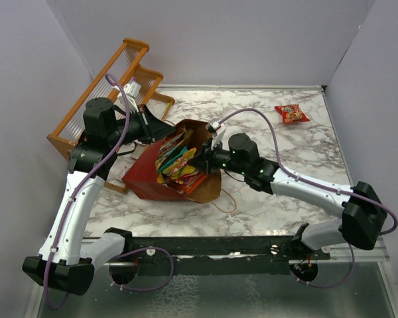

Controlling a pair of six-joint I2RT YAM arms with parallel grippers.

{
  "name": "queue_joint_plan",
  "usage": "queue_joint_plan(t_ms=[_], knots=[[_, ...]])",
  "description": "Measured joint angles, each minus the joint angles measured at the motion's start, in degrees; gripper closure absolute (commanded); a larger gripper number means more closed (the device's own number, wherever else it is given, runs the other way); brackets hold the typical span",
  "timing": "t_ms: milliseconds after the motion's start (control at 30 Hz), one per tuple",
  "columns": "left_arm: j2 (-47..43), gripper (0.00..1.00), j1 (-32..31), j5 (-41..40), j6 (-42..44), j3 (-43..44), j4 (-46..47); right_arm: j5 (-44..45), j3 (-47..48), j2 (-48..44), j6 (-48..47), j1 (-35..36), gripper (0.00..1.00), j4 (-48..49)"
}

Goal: Take the snacks out of the paper bag

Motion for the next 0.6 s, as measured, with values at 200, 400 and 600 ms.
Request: queue_joint_plan(t_ms=[200, 400, 600], knots=[[-0.5, 1.0, 0.0, -0.72, 0.35, -0.02, -0.94, 0.11, -0.57, -2.54, 1.4, 0.0, 0.99, 0.07], [-0.61, 1.0, 0.0, -0.83, 0.46, 0.0, -1.86, -0.07, 0.61, 3.28, 1.97, 0.0, 0.99, -1.27], [-0.68, 1.0, 0.0, -1.4, 1.07, 0.0, -3.15, 0.15, 1.29, 1.11, 2.49, 0.02, 0.99, -5.16]])
